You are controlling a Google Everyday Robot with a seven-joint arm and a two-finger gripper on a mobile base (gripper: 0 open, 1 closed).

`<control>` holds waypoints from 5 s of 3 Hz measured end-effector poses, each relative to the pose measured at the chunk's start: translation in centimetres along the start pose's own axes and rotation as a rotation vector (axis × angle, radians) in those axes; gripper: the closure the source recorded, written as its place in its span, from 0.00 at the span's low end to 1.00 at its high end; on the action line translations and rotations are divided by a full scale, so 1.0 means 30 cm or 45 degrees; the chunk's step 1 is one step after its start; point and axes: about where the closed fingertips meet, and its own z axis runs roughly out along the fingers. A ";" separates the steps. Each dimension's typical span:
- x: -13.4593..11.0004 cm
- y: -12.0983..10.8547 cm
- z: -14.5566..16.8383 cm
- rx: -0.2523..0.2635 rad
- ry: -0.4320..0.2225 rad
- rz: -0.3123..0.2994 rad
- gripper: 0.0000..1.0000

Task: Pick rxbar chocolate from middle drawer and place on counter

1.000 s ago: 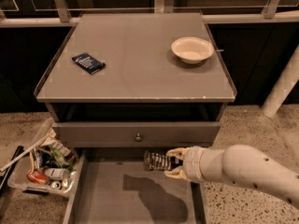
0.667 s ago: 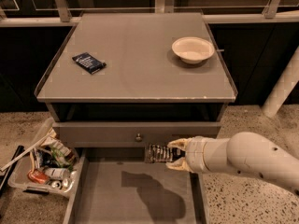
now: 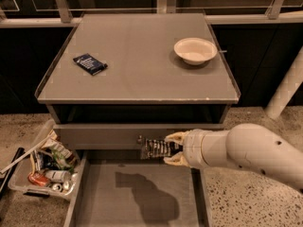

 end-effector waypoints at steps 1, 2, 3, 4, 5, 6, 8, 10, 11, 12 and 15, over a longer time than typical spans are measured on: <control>-0.131 -0.098 -0.099 0.051 -0.012 -0.109 1.00; -0.254 -0.247 -0.219 0.123 -0.029 -0.183 1.00; -0.374 -0.404 -0.326 0.188 -0.044 -0.254 1.00; -0.374 -0.404 -0.326 0.189 -0.044 -0.255 1.00; -0.391 -0.421 -0.326 0.229 -0.044 -0.270 1.00; -0.392 -0.551 -0.303 0.305 -0.054 -0.266 1.00; -0.333 -0.786 -0.179 0.353 -0.092 -0.134 1.00; -0.308 -0.818 -0.023 0.233 -0.160 -0.026 1.00; -0.329 -0.825 0.050 0.164 -0.196 -0.013 1.00; -0.325 -0.838 0.119 0.108 -0.199 0.009 0.82; -0.328 -0.839 0.127 0.102 -0.201 0.010 0.11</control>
Offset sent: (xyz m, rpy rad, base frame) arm 0.0343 0.0243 0.2048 -0.0242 -0.2592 0.0745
